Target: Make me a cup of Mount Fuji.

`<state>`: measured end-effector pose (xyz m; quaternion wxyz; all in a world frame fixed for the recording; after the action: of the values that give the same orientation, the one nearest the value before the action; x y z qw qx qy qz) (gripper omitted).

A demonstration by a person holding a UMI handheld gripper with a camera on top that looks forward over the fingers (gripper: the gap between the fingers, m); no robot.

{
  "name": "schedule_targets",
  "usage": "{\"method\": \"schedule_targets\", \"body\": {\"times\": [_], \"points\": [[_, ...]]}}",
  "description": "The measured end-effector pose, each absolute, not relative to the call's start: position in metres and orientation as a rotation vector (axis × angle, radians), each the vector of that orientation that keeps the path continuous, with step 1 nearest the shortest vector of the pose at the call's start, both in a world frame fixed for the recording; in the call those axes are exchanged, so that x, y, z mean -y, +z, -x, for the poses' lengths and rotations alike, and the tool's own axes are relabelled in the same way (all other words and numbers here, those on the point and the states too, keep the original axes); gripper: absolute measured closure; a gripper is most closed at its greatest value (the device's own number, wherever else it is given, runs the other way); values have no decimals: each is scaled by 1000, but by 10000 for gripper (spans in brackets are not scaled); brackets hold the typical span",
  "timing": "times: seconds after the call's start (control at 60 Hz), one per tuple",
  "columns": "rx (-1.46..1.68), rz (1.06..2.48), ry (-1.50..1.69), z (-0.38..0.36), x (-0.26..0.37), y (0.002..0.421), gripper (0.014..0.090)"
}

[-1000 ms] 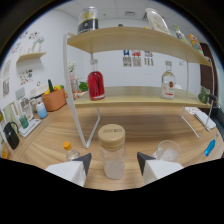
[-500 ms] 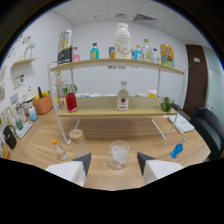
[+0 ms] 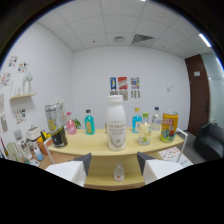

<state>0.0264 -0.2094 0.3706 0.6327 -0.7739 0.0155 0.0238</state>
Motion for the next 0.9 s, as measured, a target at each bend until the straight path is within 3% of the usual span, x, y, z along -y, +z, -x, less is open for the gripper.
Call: {"method": "schedule_targets", "body": {"times": [0.117,0.233,0.367,0.483,0.7,0.9], "points": [[-23,1719,46,-28,167,403,197],[-32,1715,36,-32,133,410,246],[-34,1746,39,-34,109,401,358],[-33,1771,41,-35,101,392,536],[12,1770,59,-29,106,395,563],[77,1662,93,-26,143,437,573]]}}
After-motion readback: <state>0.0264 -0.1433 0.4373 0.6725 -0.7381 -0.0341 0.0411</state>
